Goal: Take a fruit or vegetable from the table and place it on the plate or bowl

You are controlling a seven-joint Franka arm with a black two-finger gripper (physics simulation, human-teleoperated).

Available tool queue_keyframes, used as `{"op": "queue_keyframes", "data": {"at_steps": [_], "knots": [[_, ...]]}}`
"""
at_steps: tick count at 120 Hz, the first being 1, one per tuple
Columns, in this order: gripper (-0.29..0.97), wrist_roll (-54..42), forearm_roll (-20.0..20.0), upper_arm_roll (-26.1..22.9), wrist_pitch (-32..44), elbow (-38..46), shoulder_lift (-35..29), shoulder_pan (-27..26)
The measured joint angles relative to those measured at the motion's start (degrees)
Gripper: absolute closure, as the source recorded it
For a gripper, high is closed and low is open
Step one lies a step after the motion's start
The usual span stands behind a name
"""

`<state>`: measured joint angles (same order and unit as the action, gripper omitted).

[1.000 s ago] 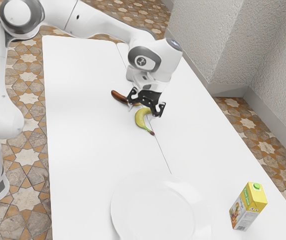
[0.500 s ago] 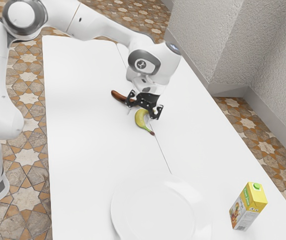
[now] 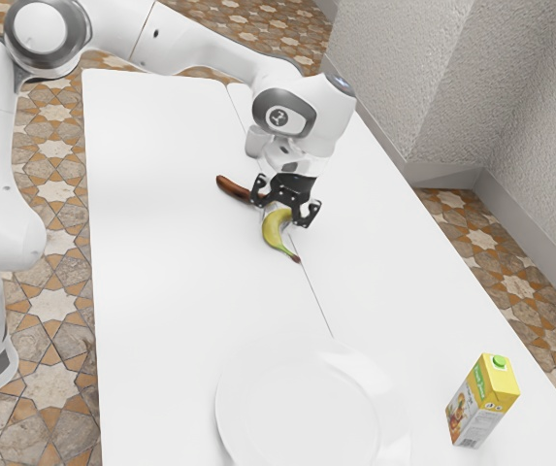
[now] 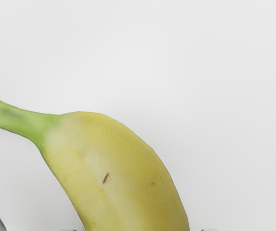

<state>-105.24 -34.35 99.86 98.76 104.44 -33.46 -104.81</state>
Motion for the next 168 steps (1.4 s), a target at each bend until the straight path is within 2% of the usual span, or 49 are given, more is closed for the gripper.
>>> {"op": "queue_keyframes", "data": {"at_steps": [18,44,62,89,120,134,158,168], "knots": [[0.25,-0.1,0.1,0.2,-0.1,0.1,0.0,-0.1],[0.24,-0.2,0.1,0.4,-0.1,0.1,-0.1,0.0],[0.29,-0.2,0.1,0.9,-0.2,0.1,-0.1,0.0],[0.50,-0.1,1.1,1.2,-0.1,0.0,0.0,0.1],[0.50,0.0,1.7,-2.0,-1.5,-3.1,0.2,0.0],[0.52,0.1,1.8,-7.5,-3.5,-5.1,0.3,0.5],[0.52,2.2,3.0,-28.2,-11.0,-6.0,0.4,1.2],[0.52,4.0,4.4,-35.6,-13.3,-3.6,0.5,-1.3]]}}
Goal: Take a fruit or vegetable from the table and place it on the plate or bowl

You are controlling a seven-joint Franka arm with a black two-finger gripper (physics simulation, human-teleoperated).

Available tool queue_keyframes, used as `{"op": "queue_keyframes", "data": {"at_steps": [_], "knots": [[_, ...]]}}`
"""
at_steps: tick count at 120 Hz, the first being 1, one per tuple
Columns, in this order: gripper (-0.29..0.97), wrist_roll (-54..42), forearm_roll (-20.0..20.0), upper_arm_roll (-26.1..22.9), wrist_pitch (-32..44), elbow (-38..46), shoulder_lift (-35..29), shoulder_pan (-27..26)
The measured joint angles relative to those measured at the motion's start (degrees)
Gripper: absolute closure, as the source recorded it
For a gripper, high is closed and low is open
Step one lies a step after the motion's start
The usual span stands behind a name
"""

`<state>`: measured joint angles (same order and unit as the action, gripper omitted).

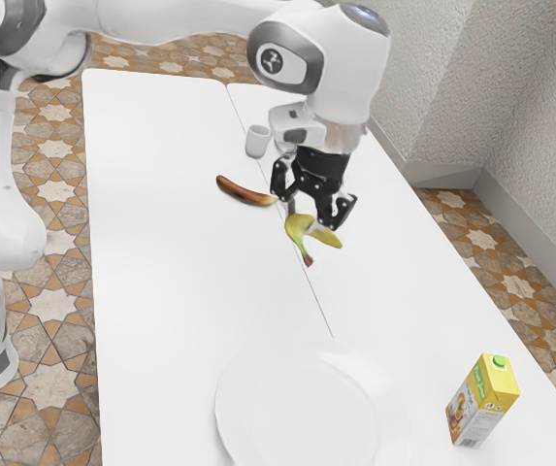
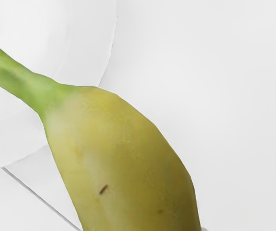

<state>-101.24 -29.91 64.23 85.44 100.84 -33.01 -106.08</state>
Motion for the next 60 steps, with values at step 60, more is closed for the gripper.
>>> {"op": "queue_keyframes", "data": {"at_steps": [60], "knots": [[0.55,11.8,-0.9,28.1,-2.1,-7.4,0.1,-45.0]]}}
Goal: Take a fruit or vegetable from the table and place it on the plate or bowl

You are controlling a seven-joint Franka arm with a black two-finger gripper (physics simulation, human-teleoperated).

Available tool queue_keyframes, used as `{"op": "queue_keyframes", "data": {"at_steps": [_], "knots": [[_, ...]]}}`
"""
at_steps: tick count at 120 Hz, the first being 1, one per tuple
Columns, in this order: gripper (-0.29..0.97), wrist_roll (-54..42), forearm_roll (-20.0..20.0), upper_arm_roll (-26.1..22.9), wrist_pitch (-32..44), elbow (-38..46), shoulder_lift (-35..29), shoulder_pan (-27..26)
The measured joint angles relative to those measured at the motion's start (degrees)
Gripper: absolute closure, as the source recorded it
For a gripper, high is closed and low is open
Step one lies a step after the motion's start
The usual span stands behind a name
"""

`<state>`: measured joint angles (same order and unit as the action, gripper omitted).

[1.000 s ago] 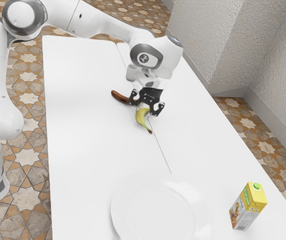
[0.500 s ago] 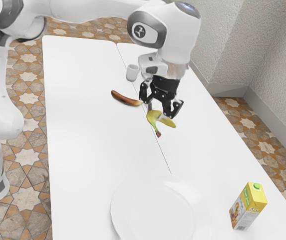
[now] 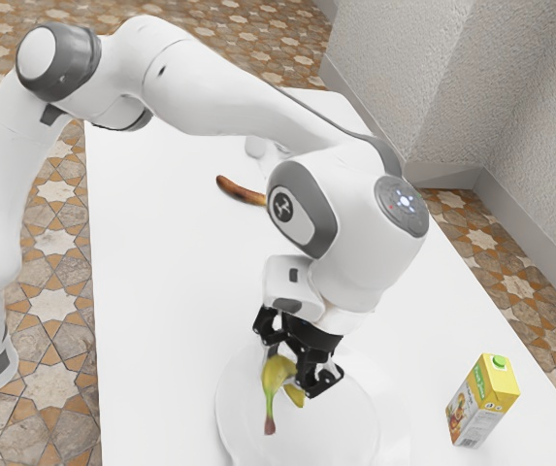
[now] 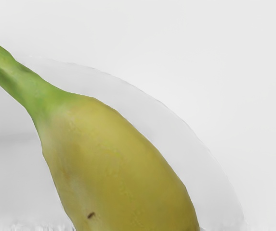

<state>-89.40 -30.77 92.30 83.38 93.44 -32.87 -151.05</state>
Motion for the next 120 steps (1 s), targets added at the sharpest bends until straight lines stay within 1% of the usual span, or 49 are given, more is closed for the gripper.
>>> {"op": "queue_keyframes", "data": {"at_steps": [4,9,21,24,26,27,32,37,38,43,51,64,76,89,94,98,106,113,117,120], "knots": [[0.55,0.1,-0.1,3.5,0.4,-2.1,-0.1,-2.6],[0.54,0.1,-0.3,7.1,1.1,-4.0,-0.4,-4.2],[0.55,-0.3,-0.4,14.0,2.6,-8.7,-2.8,-7.3],[0.51,-0.4,-0.5,15.2,2.9,-9.2,-3.9,-7.9],[0.52,-0.5,-0.5,16.2,3.1,-9.4,-4.7,-8.4],[0.49,-0.5,-0.5,16.6,3.2,-9.5,-5.0,-8.6],[0.46,-0.7,-0.6,18.2,3.5,-9.6,-6.2,-9.4],[0.28,-0.8,-0.6,19.3,3.6,-9.3,-6.8,-9.8],[0.24,-0.8,-0.6,19.5,3.6,-9.3,-6.9,-9.9],[0.13,-1.0,-0.7,20.1,3.5,-9.2,-7.2,-10.1],[0.01,-1.2,-0.7,20.4,3.1,-9.1,-7.3,-10.2],[0.00,-1.5,-0.7,19.3,2.0,-9.5,-6.6,-10.1],[0.00,-1.8,-0.9,17.5,0.5,-10.5,-3.3,-9.7],[0.00,-2.0,-1.0,15.4,-2.3,-14.1,-1.6,-8.7],[0.00,-2.3,-1.2,14.8,-3.4,-15.4,-1.1,-5.1],[0.00,-2.4,-1.5,13.9,-4.6,-16.5,0.1,0.1],[0.00,-2.7,-1.7,11.9,-7.4,-18.5,5.6,15.0],[0.00,-3.0,-0.5,8.9,-9.2,-19.1,7.7,29.2],[0.00,-3.1,1.0,8.3,-10.0,-19.2,8.0,35.8],[0.00,-3.2,1.8,8.0,-10.6,-19.2,8.1,39.4]]}}
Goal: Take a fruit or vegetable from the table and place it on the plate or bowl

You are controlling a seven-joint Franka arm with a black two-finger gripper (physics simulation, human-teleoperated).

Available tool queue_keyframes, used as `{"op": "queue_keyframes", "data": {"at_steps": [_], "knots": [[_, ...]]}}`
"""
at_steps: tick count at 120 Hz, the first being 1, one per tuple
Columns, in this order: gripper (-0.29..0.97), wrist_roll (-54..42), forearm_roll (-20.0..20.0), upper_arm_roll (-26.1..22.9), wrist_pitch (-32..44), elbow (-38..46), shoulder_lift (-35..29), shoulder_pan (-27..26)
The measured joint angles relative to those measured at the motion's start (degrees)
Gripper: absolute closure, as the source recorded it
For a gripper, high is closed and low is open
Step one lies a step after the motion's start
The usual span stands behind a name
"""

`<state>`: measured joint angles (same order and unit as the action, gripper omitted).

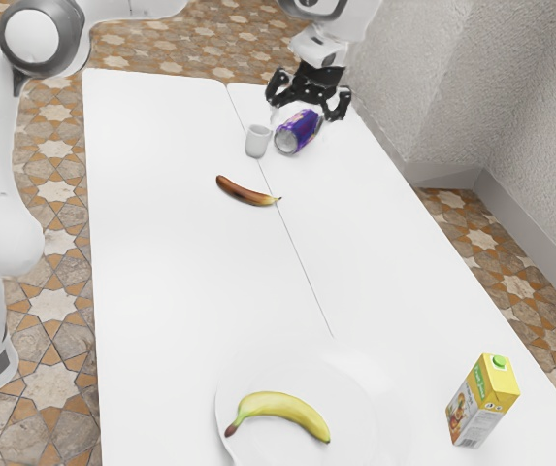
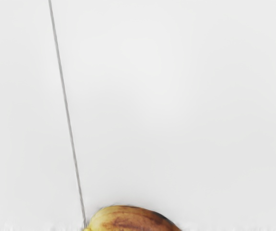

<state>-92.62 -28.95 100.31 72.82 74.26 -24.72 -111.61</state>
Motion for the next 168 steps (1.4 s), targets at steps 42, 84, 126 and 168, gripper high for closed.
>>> {"op": "queue_keyframes", "data": {"at_steps": [42,84,126,168], "knots": [[0.00,-2.5,4.1,6.0,-0.4,0.0,-3.1,5.7],[0.00,25.6,6.9,7.4,-2.2,0.3,-2.7,10.1],[0.00,44.7,3.8,4.5,-2.1,2.5,-2.9,8.5],[0.00,55.0,0.9,1.8,14.6,22.0,-3.0,18.7]]}}
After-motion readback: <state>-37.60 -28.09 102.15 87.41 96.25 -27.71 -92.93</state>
